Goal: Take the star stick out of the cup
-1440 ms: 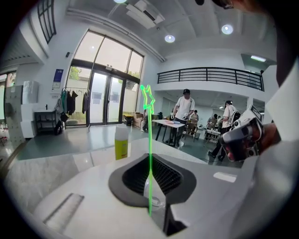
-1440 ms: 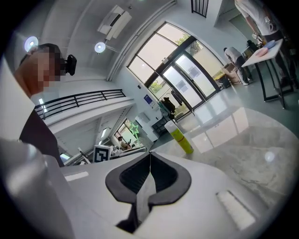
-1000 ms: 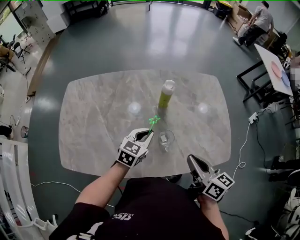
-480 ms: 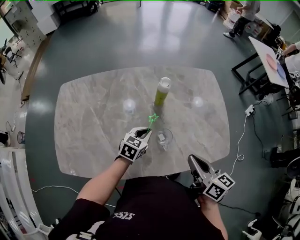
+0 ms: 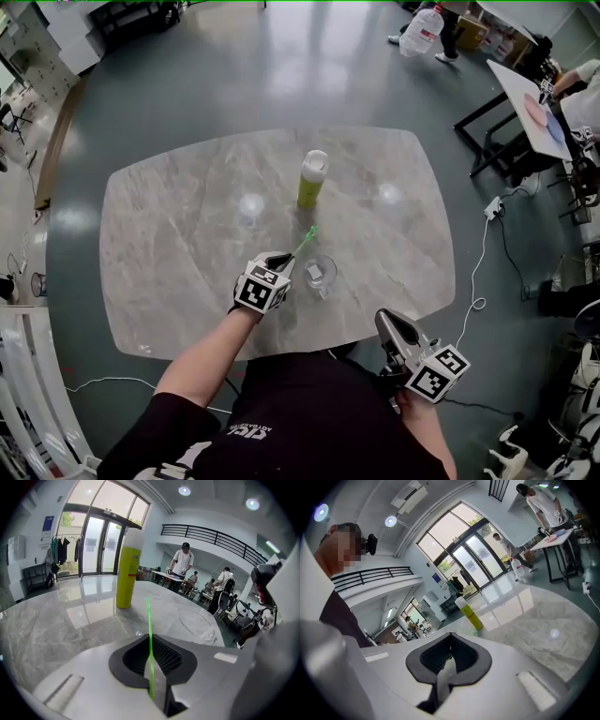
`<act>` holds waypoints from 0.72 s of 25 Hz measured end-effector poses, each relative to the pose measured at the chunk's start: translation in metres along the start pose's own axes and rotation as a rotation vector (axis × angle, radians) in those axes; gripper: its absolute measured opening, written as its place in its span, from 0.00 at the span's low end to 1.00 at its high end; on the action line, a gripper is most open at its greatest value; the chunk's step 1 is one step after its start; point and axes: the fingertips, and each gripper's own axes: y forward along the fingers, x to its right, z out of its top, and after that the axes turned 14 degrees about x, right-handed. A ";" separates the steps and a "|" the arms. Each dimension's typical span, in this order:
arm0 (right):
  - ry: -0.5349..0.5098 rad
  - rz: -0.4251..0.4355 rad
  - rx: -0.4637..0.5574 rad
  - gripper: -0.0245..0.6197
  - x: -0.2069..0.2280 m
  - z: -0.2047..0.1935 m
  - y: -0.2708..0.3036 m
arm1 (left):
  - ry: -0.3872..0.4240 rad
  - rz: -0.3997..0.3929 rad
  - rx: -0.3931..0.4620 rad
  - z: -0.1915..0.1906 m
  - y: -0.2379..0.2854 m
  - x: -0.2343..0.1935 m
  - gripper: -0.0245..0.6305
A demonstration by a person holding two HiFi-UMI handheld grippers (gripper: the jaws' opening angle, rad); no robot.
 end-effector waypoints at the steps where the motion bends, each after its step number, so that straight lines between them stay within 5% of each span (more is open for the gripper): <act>1: 0.000 -0.004 0.000 0.06 0.002 0.001 -0.001 | -0.001 0.001 -0.006 -0.002 0.003 -0.001 0.07; 16: 0.001 -0.036 0.012 0.06 0.008 -0.001 -0.009 | -0.010 -0.002 -0.077 -0.029 0.023 -0.006 0.08; 18: -0.001 -0.033 0.015 0.06 0.006 -0.001 -0.008 | -0.021 -0.005 -0.063 -0.028 0.023 -0.006 0.14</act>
